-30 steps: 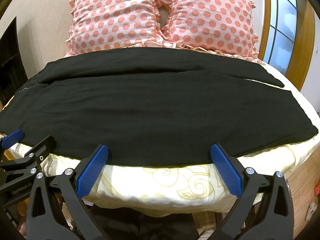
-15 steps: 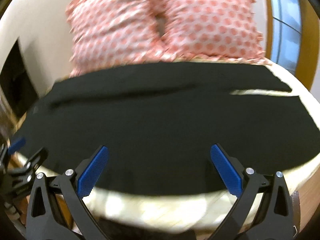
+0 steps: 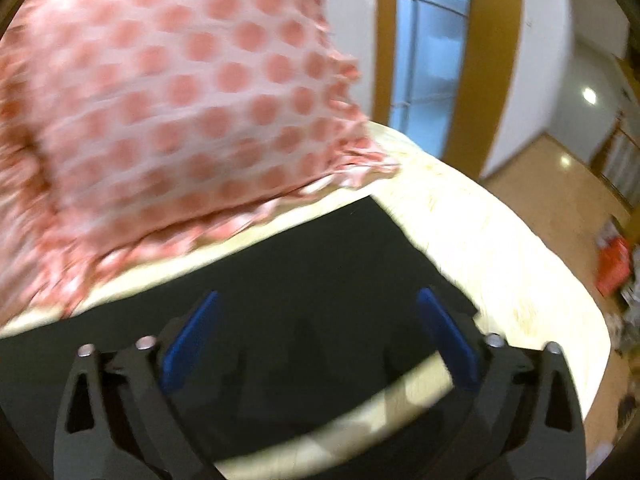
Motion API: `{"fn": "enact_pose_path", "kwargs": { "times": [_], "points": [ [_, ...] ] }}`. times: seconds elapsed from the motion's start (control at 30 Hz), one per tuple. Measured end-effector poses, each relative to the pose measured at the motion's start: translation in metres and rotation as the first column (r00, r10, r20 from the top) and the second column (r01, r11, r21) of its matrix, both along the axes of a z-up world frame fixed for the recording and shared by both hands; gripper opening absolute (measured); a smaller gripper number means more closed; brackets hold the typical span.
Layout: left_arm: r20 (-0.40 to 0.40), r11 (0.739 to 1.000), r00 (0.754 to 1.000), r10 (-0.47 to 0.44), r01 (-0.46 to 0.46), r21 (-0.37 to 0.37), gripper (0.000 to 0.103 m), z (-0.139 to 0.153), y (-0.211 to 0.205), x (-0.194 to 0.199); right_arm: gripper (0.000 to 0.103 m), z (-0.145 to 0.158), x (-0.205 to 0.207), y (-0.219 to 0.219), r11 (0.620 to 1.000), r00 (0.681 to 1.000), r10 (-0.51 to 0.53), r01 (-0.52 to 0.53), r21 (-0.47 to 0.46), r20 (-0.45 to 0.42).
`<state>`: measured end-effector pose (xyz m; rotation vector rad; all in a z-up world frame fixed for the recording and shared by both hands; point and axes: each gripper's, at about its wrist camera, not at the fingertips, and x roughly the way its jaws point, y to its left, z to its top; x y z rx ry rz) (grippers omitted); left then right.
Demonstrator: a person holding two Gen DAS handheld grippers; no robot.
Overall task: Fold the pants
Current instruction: 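Grasp the trouser leg hem with the right gripper and lift it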
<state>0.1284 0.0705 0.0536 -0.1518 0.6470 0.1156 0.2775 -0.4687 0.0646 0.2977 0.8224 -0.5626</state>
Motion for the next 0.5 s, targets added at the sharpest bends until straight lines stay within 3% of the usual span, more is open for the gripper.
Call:
{"fn": "enact_pose_path", "kwargs": {
  "times": [0.13,0.23,0.37,0.5],
  "points": [
    [-0.021,0.994,0.999,-0.039,0.036,-0.107,0.101,-0.012,0.009,0.009,0.064,-0.027,0.050,-0.034,0.991,0.990,-0.111,0.118,0.071,-0.089],
    [-0.014,0.980,0.998,-0.064,0.060,-0.188,0.101,-0.016,0.015,0.011,0.063,-0.042,0.072,-0.049,0.976,0.977,-0.179,0.192,0.099,-0.119],
    [-0.072,0.957,0.992,-0.107,0.084,-0.276,0.101,-0.029,0.020,0.024,0.063,-0.054,0.093,-0.054,0.967,0.965,-0.222,0.236,0.092,-0.143],
    [-0.070,0.944,0.992,-0.101,0.074,-0.322,0.101,-0.033,0.026,0.024,0.063,-0.063,0.108,-0.061,0.956,0.947,-0.269,0.285,0.067,-0.178]
  ]
}}
